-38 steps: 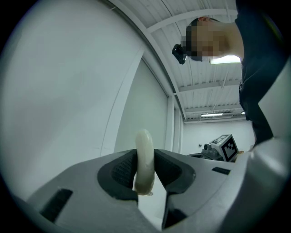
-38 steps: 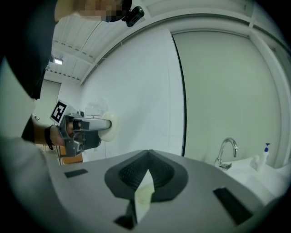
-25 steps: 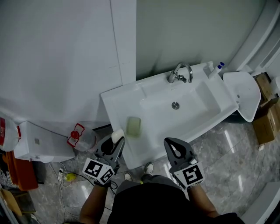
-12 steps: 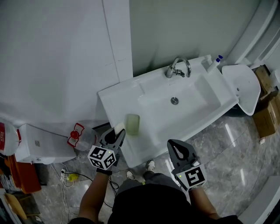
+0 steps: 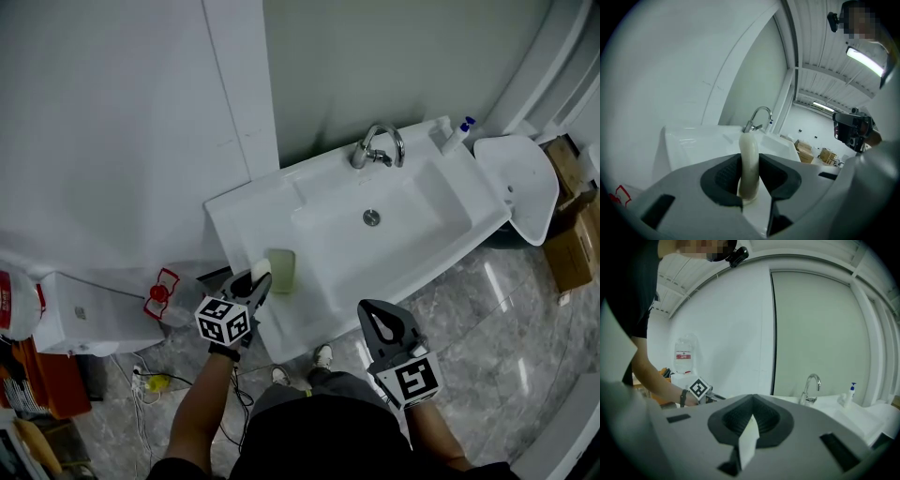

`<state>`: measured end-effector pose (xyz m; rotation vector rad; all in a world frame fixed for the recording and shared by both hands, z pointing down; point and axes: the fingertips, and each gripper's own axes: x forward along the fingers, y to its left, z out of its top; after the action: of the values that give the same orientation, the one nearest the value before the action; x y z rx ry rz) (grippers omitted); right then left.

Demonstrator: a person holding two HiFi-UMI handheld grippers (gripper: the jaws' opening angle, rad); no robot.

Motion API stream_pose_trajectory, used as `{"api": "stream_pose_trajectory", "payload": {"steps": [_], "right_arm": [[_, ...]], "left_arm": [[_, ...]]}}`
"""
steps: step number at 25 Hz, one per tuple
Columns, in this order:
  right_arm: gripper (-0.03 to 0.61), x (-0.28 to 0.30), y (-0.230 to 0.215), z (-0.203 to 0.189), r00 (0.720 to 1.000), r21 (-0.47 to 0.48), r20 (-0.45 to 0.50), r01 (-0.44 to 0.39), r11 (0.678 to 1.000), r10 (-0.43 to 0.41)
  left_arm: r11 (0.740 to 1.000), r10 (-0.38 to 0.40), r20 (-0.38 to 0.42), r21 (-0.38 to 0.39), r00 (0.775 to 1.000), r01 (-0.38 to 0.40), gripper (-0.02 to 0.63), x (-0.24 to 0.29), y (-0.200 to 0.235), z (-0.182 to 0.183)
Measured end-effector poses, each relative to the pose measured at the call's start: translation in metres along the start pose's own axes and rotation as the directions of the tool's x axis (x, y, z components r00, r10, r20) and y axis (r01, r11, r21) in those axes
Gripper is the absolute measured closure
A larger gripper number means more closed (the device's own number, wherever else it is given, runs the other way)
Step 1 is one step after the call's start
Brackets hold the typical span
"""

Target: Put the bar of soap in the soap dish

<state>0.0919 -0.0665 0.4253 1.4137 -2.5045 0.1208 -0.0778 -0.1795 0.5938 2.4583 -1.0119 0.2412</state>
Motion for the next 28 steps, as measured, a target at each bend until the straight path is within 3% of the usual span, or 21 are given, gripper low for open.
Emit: {"api": "stream_pose_trajectory", "payload": {"steps": [16,23,28], "right_arm": [[0.566,0.026,-0.019,-0.007,0.999,0.02,-0.01,-0.041,0.999,0.041],[0.566,0.032,-0.025,-0.011,0.999,0.033,-0.01,-0.046,0.998,0.046],[0.566,0.033,-0.029,-0.014,0.999,0.042,-0.009,-0.045,0.998,0.045]], "left_arm": [[0.994,0.001,-0.169,-0.109,0.986,-0.02,0.505,0.054,0.019,-0.034],[0.977,-0.017,-0.287,-0.207,0.958,-0.045,0.505,0.068,0.024,-0.052],[0.973,-0.034,-0.339,-0.225,0.94,-0.046,0.505,0.075,0.023,-0.059]]}}
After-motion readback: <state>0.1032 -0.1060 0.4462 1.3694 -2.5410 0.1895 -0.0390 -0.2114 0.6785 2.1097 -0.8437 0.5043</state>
